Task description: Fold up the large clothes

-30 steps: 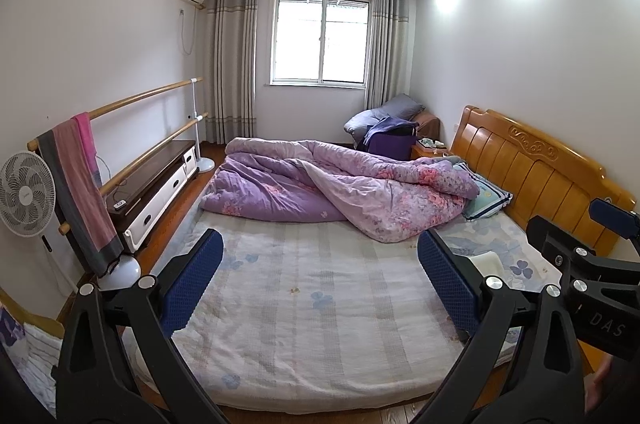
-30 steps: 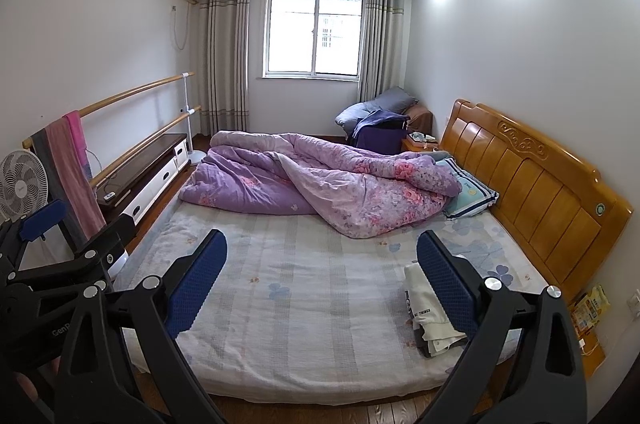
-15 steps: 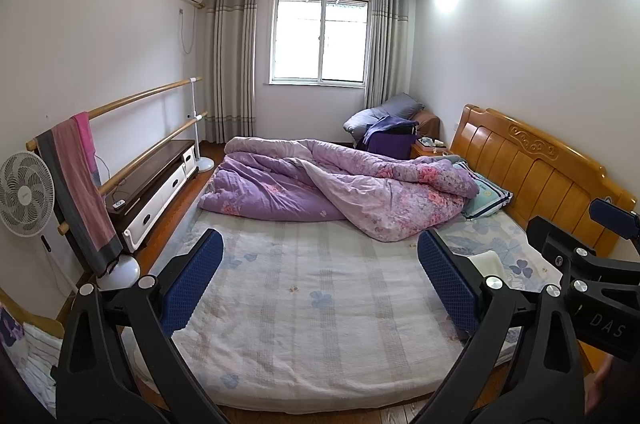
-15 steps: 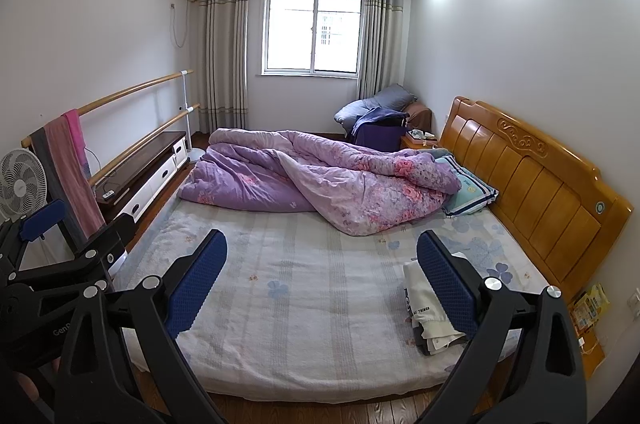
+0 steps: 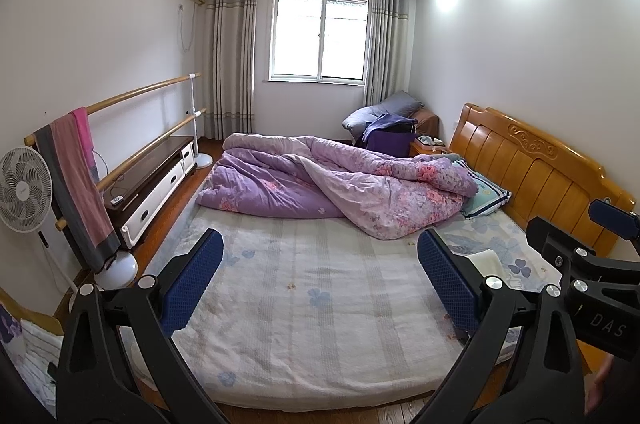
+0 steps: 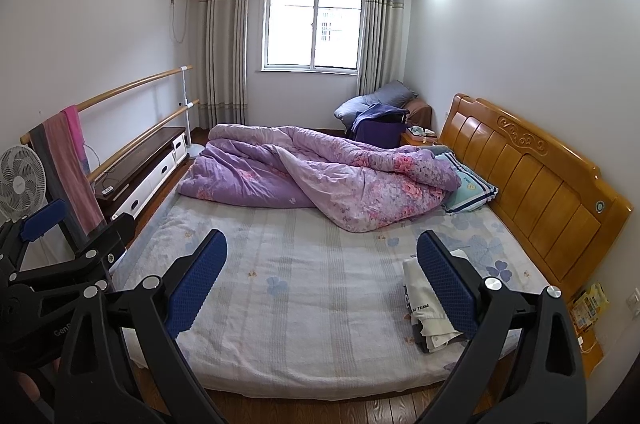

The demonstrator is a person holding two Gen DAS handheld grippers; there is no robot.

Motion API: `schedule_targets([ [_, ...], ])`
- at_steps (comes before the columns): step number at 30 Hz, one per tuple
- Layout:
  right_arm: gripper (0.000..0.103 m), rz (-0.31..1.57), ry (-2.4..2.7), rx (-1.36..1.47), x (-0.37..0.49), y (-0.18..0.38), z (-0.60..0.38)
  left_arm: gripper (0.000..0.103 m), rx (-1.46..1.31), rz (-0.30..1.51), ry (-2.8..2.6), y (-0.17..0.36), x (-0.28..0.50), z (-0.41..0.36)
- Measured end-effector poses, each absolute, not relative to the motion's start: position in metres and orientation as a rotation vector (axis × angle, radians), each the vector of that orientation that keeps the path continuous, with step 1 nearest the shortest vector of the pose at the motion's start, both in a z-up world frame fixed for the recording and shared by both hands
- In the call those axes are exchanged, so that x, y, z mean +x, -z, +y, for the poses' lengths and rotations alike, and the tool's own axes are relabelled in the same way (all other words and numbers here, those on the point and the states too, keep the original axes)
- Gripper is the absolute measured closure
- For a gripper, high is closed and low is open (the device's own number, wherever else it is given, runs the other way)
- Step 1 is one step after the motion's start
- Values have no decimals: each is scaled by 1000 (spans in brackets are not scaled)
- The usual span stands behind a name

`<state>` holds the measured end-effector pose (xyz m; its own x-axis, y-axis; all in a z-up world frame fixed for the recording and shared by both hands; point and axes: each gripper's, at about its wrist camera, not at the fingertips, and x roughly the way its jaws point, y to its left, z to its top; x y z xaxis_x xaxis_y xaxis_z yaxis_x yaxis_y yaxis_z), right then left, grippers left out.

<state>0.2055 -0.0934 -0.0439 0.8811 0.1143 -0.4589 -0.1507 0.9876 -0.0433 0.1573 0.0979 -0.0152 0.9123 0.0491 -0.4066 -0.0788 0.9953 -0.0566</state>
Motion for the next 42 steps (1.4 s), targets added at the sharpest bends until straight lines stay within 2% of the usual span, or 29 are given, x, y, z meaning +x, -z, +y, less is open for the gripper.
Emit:
schedule_targets([
  [42, 11, 488, -140, -83, 215, 47, -100, 5, -78, 431, -60, 23, 163, 105],
])
